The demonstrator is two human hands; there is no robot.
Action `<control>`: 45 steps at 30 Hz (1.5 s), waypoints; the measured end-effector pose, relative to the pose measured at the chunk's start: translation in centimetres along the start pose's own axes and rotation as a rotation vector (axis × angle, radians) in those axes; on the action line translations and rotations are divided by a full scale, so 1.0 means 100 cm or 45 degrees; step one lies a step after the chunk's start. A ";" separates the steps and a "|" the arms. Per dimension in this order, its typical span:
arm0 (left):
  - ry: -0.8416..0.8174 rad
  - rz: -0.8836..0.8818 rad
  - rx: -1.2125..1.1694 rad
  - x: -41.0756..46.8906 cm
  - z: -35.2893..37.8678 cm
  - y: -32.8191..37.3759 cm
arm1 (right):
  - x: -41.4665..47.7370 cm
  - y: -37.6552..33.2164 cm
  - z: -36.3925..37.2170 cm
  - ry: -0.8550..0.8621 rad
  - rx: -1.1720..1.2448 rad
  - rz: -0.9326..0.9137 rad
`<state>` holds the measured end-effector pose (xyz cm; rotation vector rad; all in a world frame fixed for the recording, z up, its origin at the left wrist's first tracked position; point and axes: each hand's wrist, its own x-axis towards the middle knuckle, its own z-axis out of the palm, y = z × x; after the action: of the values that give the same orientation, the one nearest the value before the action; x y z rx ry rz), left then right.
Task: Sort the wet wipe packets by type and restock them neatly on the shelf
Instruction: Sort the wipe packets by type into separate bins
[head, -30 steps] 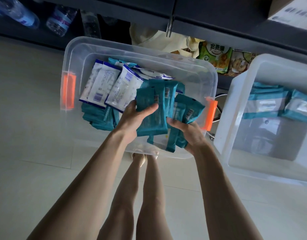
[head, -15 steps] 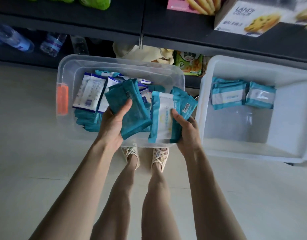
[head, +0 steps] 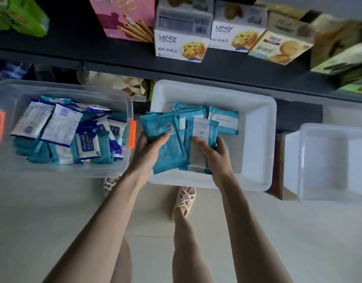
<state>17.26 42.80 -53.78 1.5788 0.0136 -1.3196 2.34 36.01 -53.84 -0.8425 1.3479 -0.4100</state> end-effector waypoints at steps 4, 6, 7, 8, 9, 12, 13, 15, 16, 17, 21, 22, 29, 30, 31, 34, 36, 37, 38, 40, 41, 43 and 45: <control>0.006 0.177 0.484 0.022 0.046 -0.022 | 0.035 -0.003 -0.063 0.058 -0.318 -0.069; -0.040 0.259 0.750 0.036 0.059 -0.027 | 0.056 -0.002 -0.083 0.049 -0.580 -0.081; -0.068 0.285 0.873 0.045 0.064 -0.030 | 0.067 0.000 -0.090 0.034 -0.728 -0.077; -0.099 0.309 0.992 0.054 0.069 -0.033 | 0.078 0.002 -0.097 0.016 -0.876 -0.070; -0.132 0.333 1.106 0.065 0.072 -0.036 | 0.089 0.005 -0.102 -0.005 -1.013 -0.069; -0.211 0.411 1.457 0.103 0.076 -0.049 | 0.119 0.016 -0.112 -0.064 -1.347 -0.143; -0.236 0.440 1.597 0.116 0.076 -0.053 | 0.128 0.022 -0.114 -0.070 -1.434 -0.189; -0.256 0.546 1.871 0.135 0.074 -0.061 | 0.142 0.030 -0.114 -0.025 -1.621 -0.306; -0.259 0.607 1.978 0.141 0.072 -0.066 | 0.147 0.033 -0.114 0.010 -1.699 -0.368; -0.262 0.665 2.052 0.145 0.069 -0.070 | 0.151 0.035 -0.114 0.026 -1.741 -0.427; -0.218 0.873 2.040 0.150 0.057 -0.080 | 0.163 0.044 -0.112 -0.022 -1.654 -0.550; -0.196 0.904 2.046 0.152 0.055 -0.080 | 0.164 0.046 -0.111 -0.014 -1.628 -0.584; -0.359 0.730 2.236 0.152 0.057 -0.087 | 0.163 0.060 -0.109 -0.081 -1.796 -0.600; -0.362 0.690 2.243 0.151 0.059 -0.085 | 0.161 0.059 -0.109 -0.100 -1.821 -0.575; -0.358 0.668 2.238 0.149 0.061 -0.082 | 0.159 0.056 -0.108 -0.117 -1.833 -0.547; -0.308 0.653 2.098 0.138 0.068 -0.065 | 0.151 0.039 -0.101 -0.138 -1.775 -0.464; -0.247 0.672 1.979 0.125 0.067 -0.051 | 0.138 0.023 -0.090 -0.136 -1.661 -0.456; -0.212 0.671 1.922 0.117 0.064 -0.044 | 0.130 0.017 -0.083 -0.129 -1.596 -0.469; -0.182 0.664 1.862 0.109 0.059 -0.038 | 0.122 0.011 -0.075 -0.115 -1.538 -0.491; -0.137 0.673 1.723 0.091 0.044 -0.027 | 0.104 0.001 -0.056 -0.082 -1.454 -0.525; -0.114 0.686 1.652 0.082 0.033 -0.022 | 0.094 -0.003 -0.045 -0.070 -1.421 -0.531; -0.052 0.703 1.552 0.063 0.008 -0.013 | 0.076 -0.006 -0.021 -0.089 -1.371 -0.551; 0.018 0.710 1.497 0.046 -0.021 -0.005 | 0.061 -0.005 0.006 -0.140 -1.328 -0.583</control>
<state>20.34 41.90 -57.76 2.2733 -1.2998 -0.8481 4.30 31.60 -57.62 -2.0225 1.2223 0.0378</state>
